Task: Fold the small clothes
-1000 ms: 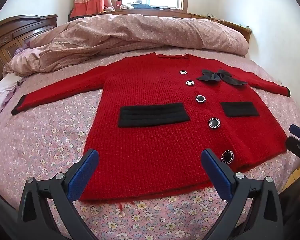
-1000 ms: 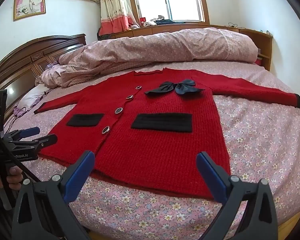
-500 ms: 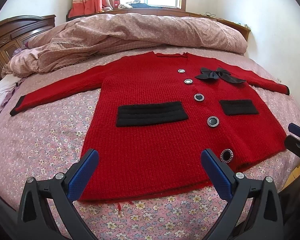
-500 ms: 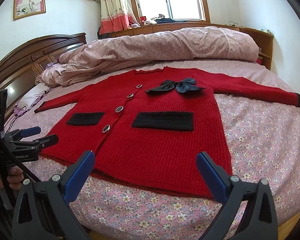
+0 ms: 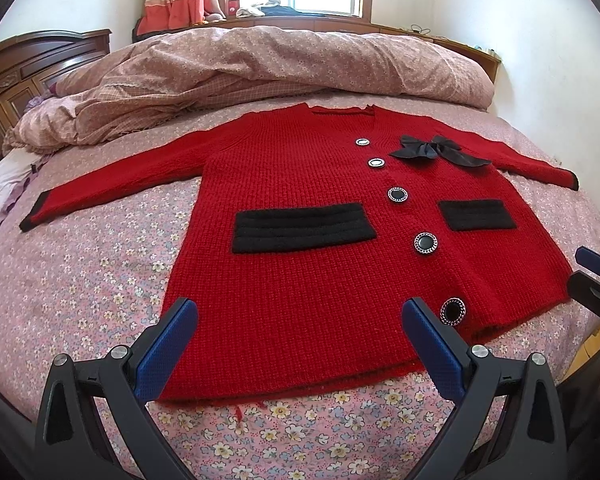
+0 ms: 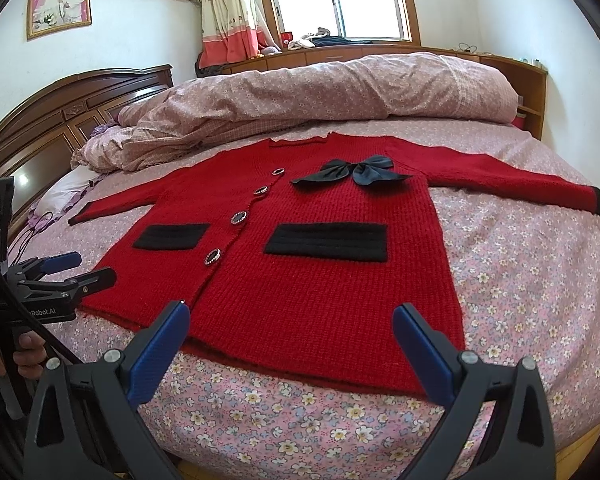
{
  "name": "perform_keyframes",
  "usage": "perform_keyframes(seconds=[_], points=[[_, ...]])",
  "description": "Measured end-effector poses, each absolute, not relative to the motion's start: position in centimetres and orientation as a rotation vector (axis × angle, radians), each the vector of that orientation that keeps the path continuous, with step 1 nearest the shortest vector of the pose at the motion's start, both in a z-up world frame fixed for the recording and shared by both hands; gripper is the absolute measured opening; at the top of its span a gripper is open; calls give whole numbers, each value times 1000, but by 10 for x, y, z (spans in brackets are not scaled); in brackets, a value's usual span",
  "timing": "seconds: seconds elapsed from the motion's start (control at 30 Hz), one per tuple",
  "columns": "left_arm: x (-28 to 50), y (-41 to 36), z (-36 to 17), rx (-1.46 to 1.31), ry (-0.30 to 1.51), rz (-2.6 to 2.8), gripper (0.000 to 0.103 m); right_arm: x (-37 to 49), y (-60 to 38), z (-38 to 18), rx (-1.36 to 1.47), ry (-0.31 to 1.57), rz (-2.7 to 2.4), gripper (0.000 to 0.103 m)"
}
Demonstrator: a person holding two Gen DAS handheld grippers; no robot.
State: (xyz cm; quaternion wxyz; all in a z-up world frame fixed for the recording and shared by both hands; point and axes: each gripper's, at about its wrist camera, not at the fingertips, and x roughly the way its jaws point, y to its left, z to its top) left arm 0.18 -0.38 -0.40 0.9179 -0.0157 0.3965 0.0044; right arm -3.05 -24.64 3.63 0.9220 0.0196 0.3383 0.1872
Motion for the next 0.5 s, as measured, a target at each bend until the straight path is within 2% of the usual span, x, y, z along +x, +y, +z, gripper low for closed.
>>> perform_keyframes(seconds=[0.5], points=[[1,-3,-5,-24,791,19,99,-30,-246,35,42,697,385,103]])
